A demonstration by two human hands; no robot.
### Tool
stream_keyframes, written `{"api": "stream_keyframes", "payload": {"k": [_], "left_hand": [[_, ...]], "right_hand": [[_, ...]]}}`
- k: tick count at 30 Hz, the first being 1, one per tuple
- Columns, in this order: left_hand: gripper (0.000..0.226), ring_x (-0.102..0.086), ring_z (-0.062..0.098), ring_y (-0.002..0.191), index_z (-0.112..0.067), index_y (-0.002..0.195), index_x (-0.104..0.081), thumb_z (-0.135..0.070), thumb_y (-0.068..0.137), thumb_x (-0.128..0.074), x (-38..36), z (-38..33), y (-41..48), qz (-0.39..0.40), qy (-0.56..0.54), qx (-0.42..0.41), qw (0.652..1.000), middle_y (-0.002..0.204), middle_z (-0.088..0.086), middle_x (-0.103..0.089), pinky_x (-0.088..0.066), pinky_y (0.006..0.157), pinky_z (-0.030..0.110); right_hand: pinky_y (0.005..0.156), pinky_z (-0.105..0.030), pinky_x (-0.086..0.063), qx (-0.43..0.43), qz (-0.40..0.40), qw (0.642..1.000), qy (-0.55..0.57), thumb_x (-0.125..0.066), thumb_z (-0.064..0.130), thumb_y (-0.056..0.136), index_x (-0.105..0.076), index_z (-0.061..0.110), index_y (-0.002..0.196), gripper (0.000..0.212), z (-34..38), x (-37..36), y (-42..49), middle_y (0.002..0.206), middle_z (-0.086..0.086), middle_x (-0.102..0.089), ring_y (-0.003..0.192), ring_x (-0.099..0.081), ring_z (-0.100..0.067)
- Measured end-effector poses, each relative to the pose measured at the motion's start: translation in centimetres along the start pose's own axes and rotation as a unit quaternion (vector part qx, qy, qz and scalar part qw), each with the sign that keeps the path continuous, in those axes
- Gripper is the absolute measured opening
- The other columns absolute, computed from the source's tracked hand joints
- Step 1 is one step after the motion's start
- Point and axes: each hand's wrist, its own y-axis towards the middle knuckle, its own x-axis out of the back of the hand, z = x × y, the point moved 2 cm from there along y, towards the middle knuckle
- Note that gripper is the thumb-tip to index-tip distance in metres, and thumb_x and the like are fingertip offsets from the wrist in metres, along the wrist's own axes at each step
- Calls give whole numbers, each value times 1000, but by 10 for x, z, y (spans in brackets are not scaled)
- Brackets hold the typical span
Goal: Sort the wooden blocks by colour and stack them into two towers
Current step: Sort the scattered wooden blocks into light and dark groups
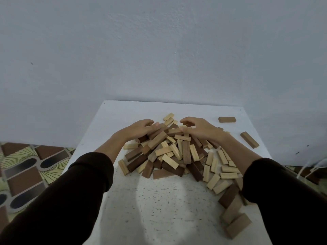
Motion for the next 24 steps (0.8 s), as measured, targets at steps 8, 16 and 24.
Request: {"api": "stream_keyframes", "payload": {"k": [8, 16, 24], "left_hand": [[63, -39, 21, 134, -13, 142, -40, -55, 96, -34, 6, -22, 16, -44, 46, -17, 998, 147, 4, -41, -30, 106, 35], [45, -48, 20, 122, -11, 133, -49, -38, 98, -48, -31, -98, 61, -46, 97, -85, 991, 137, 6, -49, -37, 93, 27], [42, -44, 24, 128, -10, 137, -44, -28, 99, -47, -106, -171, 126, -10, 276, -170, 946, 142, 7, -45, -38, 100, 38]], "right_hand": [[94, -30, -41, -67, -120, 990, -14, -54, 19, 94, -55, 10, 126, 33, -57, 40, -27, 127, -7, -55, 113, -52, -21], [96, -37, -38, -207, -197, 952, -111, -51, 3, 88, -54, 9, 124, 37, -127, 71, -57, 130, -13, -47, 121, -41, -30], [83, -35, -39, -243, -188, 943, -131, -47, 13, 94, -53, -2, 116, 27, -173, 74, -49, 113, -24, -49, 108, -46, -38]]}}
